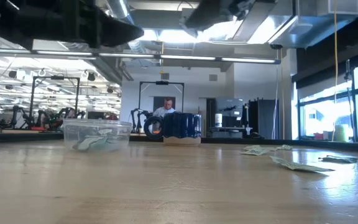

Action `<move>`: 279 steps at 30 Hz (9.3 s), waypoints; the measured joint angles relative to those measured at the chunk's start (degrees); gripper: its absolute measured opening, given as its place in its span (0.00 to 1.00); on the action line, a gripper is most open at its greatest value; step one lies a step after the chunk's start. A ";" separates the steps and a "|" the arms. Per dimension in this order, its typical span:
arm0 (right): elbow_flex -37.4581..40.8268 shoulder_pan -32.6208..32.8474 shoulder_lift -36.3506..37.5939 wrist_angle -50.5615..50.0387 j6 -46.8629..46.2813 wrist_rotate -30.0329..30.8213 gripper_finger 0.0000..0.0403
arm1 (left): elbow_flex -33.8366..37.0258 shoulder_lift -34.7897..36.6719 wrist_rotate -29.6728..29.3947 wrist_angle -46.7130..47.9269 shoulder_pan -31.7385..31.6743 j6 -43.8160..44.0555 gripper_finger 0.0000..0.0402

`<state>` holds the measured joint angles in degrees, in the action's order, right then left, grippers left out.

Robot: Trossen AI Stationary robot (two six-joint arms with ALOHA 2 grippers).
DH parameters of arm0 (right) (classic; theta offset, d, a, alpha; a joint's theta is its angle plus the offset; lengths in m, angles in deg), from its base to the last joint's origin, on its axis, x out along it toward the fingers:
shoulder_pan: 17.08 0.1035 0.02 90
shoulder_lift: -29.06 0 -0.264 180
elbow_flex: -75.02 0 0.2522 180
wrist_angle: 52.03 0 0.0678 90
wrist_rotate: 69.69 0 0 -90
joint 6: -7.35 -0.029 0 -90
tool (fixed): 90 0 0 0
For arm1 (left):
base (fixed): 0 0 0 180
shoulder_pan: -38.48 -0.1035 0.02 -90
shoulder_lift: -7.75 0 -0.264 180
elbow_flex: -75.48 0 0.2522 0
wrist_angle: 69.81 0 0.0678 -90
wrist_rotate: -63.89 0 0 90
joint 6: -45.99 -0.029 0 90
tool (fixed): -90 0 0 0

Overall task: Pick and place Stevia / Truvia into bins
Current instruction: Put the bottom green stevia packet into the transparent container

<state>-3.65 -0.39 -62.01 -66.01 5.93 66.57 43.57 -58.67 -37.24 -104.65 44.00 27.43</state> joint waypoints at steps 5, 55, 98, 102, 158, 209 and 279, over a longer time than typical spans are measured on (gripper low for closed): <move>0.00 -2.00 -2.76 8.87 5.49 -0.76 0.02 | -1.82 -6.34 -3.13 -4.17 -0.02 1.72 0.38; 0.02 -1.95 -7.38 17.76 12.40 -0.18 0.06 | -9.64 -13.98 -11.31 -3.89 0.09 -0.25 0.03; 0.00 7.54 6.43 -48.90 -42.04 -9.12 0.34 | -23.39 -12.65 -14.69 79.39 3.16 1.10 0.06; 0.00 7.54 6.43 -48.90 -42.04 -12.03 0.34 | -23.39 -13.45 -16.08 79.18 3.45 -0.63 0.12; 26.75 2.16 6.54 -37.13 -65.80 -40.81 0.01 | -23.39 1.41 5.67 64.67 3.45 14.79 0.15; 6.88 -3.83 6.43 -8.99 -38.54 -44.48 0.00 | -23.37 -24.23 -2.72 12.28 8.63 -58.64 0.27; 9.77 -4.35 5.90 -21.38 -25.33 -42.91 0.47 | -23.37 -2.51 6.31 71.51 -0.95 36.89 0.01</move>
<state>6.12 -4.74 -56.11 -87.39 -19.40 23.67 20.20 -61.18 -30.93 -33.13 43.04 64.33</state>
